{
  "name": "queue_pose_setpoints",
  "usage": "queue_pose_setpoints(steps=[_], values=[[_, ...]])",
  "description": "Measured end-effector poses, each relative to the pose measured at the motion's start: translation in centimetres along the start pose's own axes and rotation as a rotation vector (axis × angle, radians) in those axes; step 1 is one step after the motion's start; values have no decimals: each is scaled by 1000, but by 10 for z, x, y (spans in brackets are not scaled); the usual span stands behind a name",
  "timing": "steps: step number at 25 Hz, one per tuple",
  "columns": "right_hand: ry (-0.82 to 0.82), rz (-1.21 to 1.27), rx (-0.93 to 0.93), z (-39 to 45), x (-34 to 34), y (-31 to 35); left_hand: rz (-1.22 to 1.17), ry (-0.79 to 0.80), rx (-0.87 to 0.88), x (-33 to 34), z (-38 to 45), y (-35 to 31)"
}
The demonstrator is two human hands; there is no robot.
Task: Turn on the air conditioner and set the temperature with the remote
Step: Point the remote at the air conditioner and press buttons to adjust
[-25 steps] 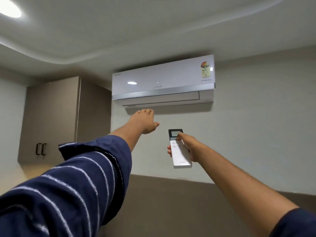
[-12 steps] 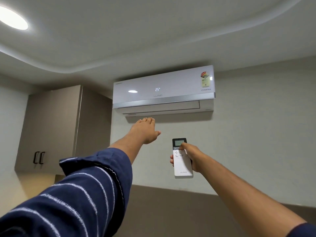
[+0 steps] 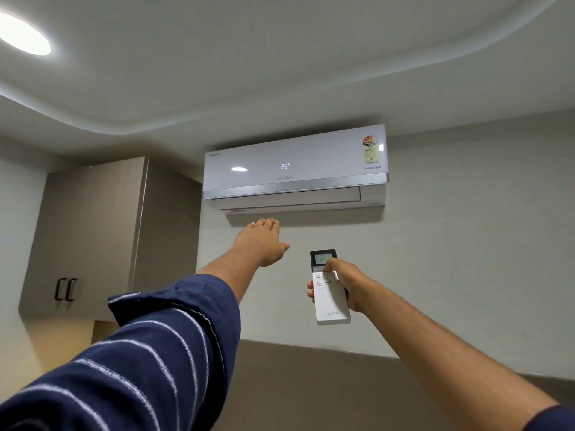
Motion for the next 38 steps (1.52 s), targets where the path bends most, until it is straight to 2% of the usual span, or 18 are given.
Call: queue_pose_setpoints(steps=[11,38], values=[[221,-10,-34,-19,38,3,22,7,-11,-3,-14,18],[132,51,-102,-19,55,5,17,14,-41,6,-30,36]])
Point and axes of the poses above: each hand's wrist, its own z-axis towards the middle knuckle, its own x-axis out of the palm, y = z × x, the point moved 8 cm from there along z, towards the middle knuckle, and after that the axes turned 13 degrees about x, right-handed, at the moved point
